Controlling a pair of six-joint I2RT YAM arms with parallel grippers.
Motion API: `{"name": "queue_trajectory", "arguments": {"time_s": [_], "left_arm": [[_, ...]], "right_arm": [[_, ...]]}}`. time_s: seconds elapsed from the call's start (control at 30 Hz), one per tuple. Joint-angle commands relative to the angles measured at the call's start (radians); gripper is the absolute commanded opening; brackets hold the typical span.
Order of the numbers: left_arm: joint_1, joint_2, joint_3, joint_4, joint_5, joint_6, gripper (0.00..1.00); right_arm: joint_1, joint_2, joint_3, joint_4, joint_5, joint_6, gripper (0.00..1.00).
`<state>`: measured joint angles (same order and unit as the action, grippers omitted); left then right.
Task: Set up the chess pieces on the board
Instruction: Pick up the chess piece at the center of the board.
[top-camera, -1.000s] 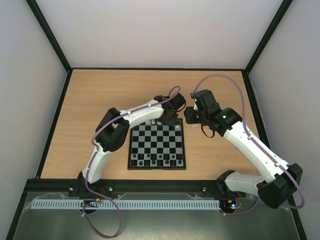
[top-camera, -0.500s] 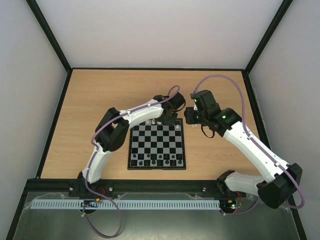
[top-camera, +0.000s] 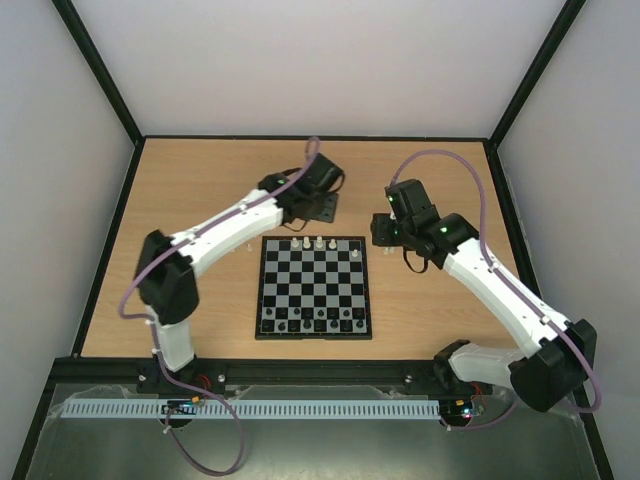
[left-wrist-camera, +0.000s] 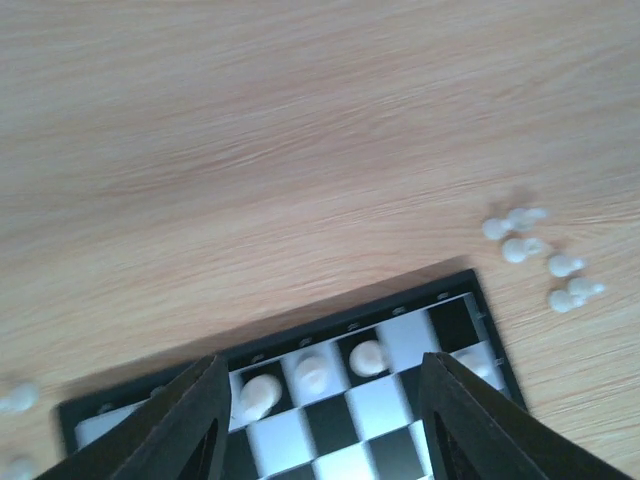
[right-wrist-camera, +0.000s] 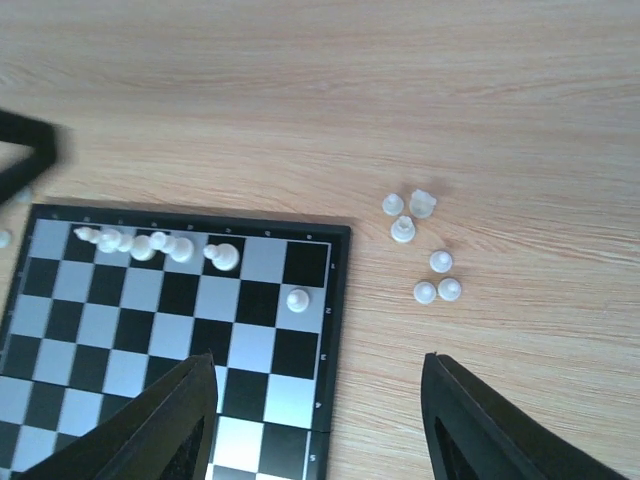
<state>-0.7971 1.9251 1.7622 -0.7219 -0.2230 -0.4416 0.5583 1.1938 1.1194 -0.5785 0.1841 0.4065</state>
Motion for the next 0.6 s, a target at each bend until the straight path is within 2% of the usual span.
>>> {"name": "queue_trajectory", "arguments": {"time_s": [0.0, 0.17, 0.23, 0.27, 0.37, 0.57], "left_arm": [[0.091, -0.185, -0.244, 0.105, -0.023, -0.026, 0.59], [0.160, -0.372, -0.497, 0.228, -0.035, -0.023, 0.79], [0.187, -0.440, -0.579, 0.263, -0.023, -0.028, 0.98], [0.199, -0.462, -0.611, 0.275, -0.016, -0.031, 0.99], [0.228, -0.520, -0.677, 0.295, -0.010, -0.041, 1.00], [0.234, -0.597, -0.717, 0.316, -0.024, -0.082, 1.00]], "right_arm": [[-0.034, 0.064, -0.033, 0.020, -0.030, 0.020, 0.61], [-0.055, 0.191, -0.030, 0.052, -0.030, 0.041, 0.71], [-0.059, 0.243, -0.020, 0.070, -0.034, 0.048, 0.71], [-0.060, 0.270, -0.012, 0.074, -0.031, 0.050, 0.70], [-0.083, 0.337, 0.002, 0.087, -0.011, 0.054, 0.58], [-0.130, 0.430, 0.006, 0.120, -0.026, 0.051, 0.41]]}}
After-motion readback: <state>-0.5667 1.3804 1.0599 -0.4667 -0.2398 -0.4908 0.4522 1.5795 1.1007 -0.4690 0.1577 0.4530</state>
